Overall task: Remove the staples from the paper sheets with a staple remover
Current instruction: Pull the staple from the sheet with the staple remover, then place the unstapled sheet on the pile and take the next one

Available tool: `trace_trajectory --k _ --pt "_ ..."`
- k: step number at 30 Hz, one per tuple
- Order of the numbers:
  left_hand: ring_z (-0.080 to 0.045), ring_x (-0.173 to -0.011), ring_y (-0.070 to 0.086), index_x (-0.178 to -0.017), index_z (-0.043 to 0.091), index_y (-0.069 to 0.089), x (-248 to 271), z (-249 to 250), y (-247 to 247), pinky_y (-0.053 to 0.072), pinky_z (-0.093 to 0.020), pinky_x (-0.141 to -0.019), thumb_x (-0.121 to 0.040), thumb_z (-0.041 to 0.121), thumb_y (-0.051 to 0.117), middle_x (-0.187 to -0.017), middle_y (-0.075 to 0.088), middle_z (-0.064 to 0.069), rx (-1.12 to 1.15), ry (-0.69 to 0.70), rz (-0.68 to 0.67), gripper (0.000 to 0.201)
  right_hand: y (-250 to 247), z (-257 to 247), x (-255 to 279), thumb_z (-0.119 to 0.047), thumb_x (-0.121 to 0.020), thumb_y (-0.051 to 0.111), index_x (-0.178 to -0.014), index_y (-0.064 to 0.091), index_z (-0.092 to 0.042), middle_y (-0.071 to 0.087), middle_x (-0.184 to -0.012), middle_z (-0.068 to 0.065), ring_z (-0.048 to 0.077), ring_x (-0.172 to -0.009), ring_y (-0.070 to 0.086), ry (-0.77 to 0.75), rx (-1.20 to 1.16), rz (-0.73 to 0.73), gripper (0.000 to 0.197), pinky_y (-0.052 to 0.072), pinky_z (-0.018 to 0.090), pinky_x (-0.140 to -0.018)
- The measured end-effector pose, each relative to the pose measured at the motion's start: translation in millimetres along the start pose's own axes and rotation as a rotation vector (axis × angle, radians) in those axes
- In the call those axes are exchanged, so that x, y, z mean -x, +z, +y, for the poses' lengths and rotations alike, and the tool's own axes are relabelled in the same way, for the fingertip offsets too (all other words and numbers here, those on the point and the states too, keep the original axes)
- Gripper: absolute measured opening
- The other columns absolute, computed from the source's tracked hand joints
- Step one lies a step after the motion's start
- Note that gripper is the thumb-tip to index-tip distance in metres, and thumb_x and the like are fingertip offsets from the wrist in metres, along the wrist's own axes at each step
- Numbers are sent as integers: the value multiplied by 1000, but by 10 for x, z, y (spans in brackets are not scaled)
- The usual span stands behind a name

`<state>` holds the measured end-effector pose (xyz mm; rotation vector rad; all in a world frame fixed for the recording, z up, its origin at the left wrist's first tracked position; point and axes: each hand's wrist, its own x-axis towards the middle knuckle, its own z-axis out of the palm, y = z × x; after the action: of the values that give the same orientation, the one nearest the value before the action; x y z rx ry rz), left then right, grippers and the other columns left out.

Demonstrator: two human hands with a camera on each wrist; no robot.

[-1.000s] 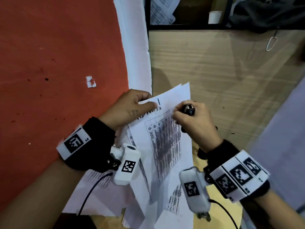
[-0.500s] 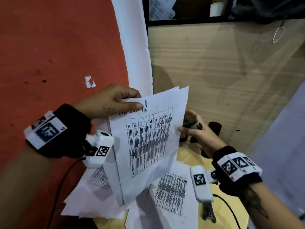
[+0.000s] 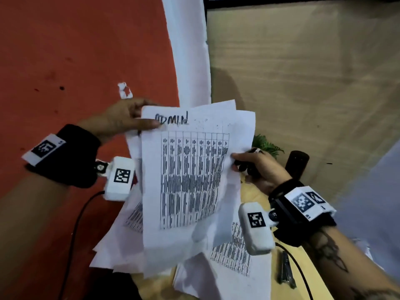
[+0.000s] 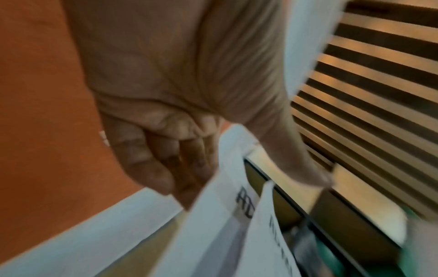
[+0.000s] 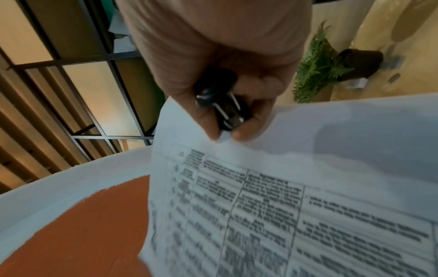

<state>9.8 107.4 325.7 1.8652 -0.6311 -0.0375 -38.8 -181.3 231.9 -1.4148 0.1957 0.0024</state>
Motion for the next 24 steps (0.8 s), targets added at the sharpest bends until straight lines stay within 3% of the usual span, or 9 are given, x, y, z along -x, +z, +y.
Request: trace_trajectory --k 2,5,7,10,15,17,19,21,24 --pt "2 -53 62 -90 20 55 111 -364 -37 50 -9 -50 -46 56 87 -69 70 4 235 -118 148 65 45 66 -99 -4 -77 68 -63 56 -11 56 -45 1 10 -40 53 44 -69 86 20 27 24 -51" --pt "-6 -65 65 -104 25 56 298 -956 112 56 -21 -54 -34 47 93 -86 70 8 334 -264 73 83 171 232 -249 -2 -80 63 -62 54 -11 54 -42 -1 12 -42 50 93 -109 160 23 27 20 -46" --pt "0 -71 68 -100 20 59 352 -1264 294 53 -15 -60 -56 19 87 -82 73 12 235 -282 77 52 299 379 -357 -1 -81 62 -61 53 -10 53 -41 -1 14 -48 49 117 -140 174 23 27 20 -49" --pt "4 -63 64 -91 12 58 353 -1587 446 47 -7 -58 -76 -5 68 -67 70 19 164 -294 326 25 395 626 -463 -4 -84 61 -64 50 -15 51 -41 -3 10 -44 54 164 -99 177 25 26 15 -44" --pt "7 -56 58 -102 5 60 380 -2397 -13 48 -10 -57 -78 0 71 -100 62 -15 -11 -418 445 27 -59 1296 -405 -4 -88 57 -69 50 -14 47 -63 5 10 -44 47 251 230 256 23 29 13 -38" --pt "-13 -72 61 -102 9 59 398 -2731 -129 51 -25 -65 -71 19 81 -100 60 -17 -79 -506 381 39 -321 1714 -342 -5 -88 58 -63 51 -11 49 -60 8 12 -41 48 329 429 241 27 39 16 -45" --pt "-29 -96 59 -114 5 56 388 -3082 -179 50 -47 -88 -66 25 85 -113 61 -24 -114 -607 324 59 -547 2109 -288 -10 -88 59 -56 48 -12 47 -56 10 19 -49 43 406 654 187 34 41 30 -61" --pt "-35 -111 55 -128 -3 48 362 -3480 -200 42 -54 -99 -76 11 77 -126 55 -25 -251 -692 267 62 -703 2383 -219 -15 -89 57 -54 42 -13 40 -49 7 18 -48 36 480 812 116 39 33 25 -57" --pt "-36 -115 53 -137 0 40 349 -4023 -216 41 -53 -100 -75 26 77 -134 51 -24 -469 -824 209 77 -844 2658 -127 -15 -90 54 -52 45 -12 42 -31 -3 16 -39 39 606 903 -6 39 28 20 -43"
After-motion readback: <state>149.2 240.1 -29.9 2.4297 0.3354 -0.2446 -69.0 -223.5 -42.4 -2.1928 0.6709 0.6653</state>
